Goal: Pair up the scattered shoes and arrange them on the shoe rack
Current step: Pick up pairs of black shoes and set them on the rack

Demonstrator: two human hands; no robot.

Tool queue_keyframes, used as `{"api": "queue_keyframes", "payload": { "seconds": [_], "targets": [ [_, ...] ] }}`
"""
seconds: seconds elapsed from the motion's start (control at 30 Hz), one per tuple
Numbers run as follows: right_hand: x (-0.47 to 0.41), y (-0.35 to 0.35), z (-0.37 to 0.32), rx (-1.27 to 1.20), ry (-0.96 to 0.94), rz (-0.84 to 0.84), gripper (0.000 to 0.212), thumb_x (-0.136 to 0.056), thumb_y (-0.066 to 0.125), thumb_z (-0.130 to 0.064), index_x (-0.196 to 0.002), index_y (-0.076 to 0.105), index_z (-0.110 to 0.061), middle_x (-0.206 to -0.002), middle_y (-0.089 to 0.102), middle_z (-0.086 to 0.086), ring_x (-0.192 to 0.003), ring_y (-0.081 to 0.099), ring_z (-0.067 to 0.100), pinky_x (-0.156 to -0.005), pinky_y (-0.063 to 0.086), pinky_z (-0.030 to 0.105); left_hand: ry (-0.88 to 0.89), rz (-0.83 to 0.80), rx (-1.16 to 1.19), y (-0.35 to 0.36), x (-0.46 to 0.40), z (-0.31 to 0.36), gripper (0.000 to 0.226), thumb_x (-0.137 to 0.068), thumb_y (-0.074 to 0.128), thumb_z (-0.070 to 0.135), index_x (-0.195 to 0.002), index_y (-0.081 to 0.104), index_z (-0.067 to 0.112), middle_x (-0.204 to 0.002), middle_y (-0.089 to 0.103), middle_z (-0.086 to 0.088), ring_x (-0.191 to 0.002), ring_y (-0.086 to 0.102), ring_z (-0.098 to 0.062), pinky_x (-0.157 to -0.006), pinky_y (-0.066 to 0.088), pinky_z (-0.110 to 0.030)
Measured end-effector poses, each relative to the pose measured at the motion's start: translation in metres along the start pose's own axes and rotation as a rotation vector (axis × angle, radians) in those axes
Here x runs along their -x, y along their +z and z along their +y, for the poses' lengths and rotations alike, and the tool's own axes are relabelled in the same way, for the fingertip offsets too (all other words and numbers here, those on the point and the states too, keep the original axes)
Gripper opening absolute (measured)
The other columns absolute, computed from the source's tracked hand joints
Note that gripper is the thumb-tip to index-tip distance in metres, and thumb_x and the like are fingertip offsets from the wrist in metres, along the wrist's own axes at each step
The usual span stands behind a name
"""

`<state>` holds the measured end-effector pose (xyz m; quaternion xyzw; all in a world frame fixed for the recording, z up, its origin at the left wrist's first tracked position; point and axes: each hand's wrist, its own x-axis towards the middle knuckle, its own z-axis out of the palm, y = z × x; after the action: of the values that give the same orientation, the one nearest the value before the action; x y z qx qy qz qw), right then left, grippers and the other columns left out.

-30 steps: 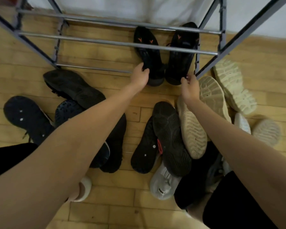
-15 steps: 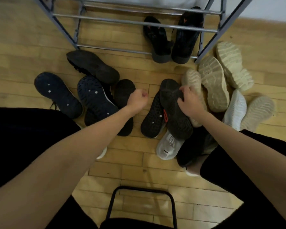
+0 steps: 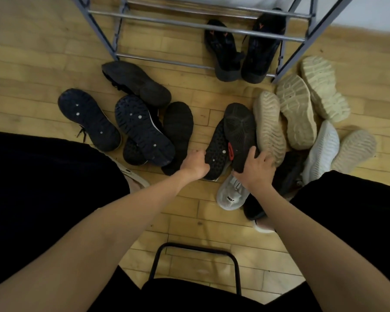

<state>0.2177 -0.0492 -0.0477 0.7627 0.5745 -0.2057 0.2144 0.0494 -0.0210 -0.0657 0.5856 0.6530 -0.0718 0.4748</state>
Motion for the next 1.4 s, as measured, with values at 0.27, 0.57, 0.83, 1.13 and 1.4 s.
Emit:
{"api": "queue_keyframes", "payload": {
  "seconds": [0.27, 0.57, 0.83, 1.13, 1.4],
  "targets": [
    [-0.007, -0.002, 0.011, -0.176, 0.034, -0.046, 0.113, -0.071, 0.069, -0.060, -0.150, 0.007, -0.008, -0.143, 0.025, 0.031, -0.129, 0.032, 0.048, -0.105, 0.033, 0.050, 0.052, 0.031, 0.037, 0.002, -0.007, -0.010, 0.049, -0.094, 0.053, 0.013, -0.142, 0.042, 0.009, -0.143, 0.046, -0.013, -0.129, 0.048, -0.028, -0.105, 0.044, -0.039],
    [-0.025, -0.059, 0.046, -0.867, 0.037, -0.085, 0.099, -0.043, 0.076, -0.060, -0.125, 0.048, -0.013, -0.125, 0.051, 0.008, -0.114, 0.053, 0.027, -0.094, 0.049, 0.043, 0.016, 0.087, 0.238, -0.012, -0.014, 0.019, 0.037, -0.096, 0.053, 0.020, -0.130, 0.054, 0.007, -0.127, 0.060, -0.012, -0.118, 0.056, -0.027, -0.096, 0.045, -0.034],
    [-0.010, -0.052, 0.052, -0.753, -0.029, -0.077, 0.098, -0.055, 0.072, -0.063, -0.131, 0.044, -0.009, -0.129, 0.045, 0.010, -0.120, 0.045, 0.028, -0.102, 0.042, 0.042, -0.031, -0.138, 0.948, -0.043, -0.013, 0.078, 0.055, -0.100, 0.034, 0.053, -0.139, 0.044, 0.016, -0.108, 0.061, -0.004, -0.103, 0.061, -0.021, -0.089, 0.049, -0.036],
    [0.035, 0.002, 0.034, -0.496, -0.239, -0.052, 0.092, -0.085, 0.046, -0.069, -0.148, 0.024, -0.005, -0.133, 0.041, 0.014, -0.125, 0.041, 0.029, -0.103, 0.040, 0.040, -0.030, -0.055, 0.835, -0.028, -0.013, 0.062, 0.066, -0.089, 0.060, -0.003, -0.144, 0.031, 0.018, -0.119, 0.057, -0.008, -0.113, 0.059, -0.025, -0.085, 0.057, -0.043],
    [0.039, 0.022, 0.061, -0.279, -0.031, 0.273, 0.040, -0.089, 0.050, -0.017, -0.125, 0.047, 0.000, -0.122, 0.047, 0.021, -0.111, 0.046, 0.037, -0.093, 0.040, 0.040, -0.100, -0.056, 0.835, -0.014, -0.023, 0.059, 0.060, -0.086, 0.064, -0.004, -0.137, 0.040, 0.013, -0.124, 0.058, -0.013, -0.113, 0.059, -0.025, -0.090, 0.055, -0.044]
  ]
}}
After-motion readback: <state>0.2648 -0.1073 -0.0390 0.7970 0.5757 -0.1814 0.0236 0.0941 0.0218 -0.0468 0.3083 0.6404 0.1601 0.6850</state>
